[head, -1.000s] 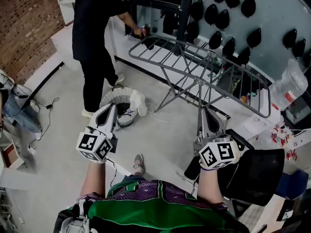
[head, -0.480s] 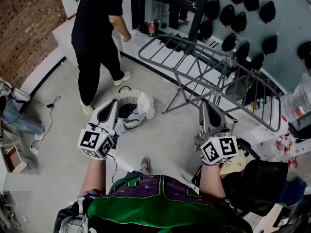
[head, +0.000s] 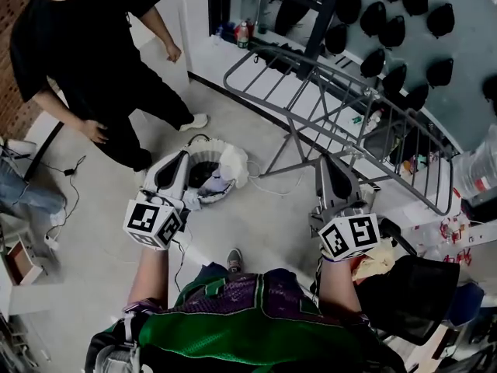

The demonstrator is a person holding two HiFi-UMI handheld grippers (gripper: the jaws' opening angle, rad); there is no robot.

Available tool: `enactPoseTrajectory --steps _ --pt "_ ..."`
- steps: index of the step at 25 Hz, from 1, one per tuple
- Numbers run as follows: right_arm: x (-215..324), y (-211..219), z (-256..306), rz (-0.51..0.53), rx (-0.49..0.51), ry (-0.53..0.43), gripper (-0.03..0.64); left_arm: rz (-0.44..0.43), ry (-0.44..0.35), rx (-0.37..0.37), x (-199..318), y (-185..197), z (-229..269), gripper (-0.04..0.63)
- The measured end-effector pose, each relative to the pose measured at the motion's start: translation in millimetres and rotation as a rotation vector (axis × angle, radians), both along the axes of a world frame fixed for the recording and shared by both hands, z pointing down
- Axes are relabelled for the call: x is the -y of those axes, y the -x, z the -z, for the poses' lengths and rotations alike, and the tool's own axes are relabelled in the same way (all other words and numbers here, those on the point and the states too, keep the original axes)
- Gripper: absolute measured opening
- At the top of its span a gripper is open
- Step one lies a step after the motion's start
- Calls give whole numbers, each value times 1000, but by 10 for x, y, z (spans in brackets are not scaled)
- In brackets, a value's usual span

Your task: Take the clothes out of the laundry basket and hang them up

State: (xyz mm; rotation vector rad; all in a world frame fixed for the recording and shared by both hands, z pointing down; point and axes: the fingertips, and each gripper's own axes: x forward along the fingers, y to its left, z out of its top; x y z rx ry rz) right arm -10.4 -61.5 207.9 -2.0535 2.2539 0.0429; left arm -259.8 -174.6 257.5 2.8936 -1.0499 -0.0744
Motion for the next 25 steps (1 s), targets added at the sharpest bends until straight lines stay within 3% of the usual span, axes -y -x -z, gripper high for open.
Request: enactPoseTrajectory --steps 12,17,25 --pt "509 -123 -88 84 24 -6 0 18 10 -2 253 -228 -79 25" --pt "817 -56 -28 167 15 -24 0 3 -7 -17 339 -312 -6 203" --pt "1204 109 -156 287 14 -3 0 65 -9 69 545 -250 -312 221"
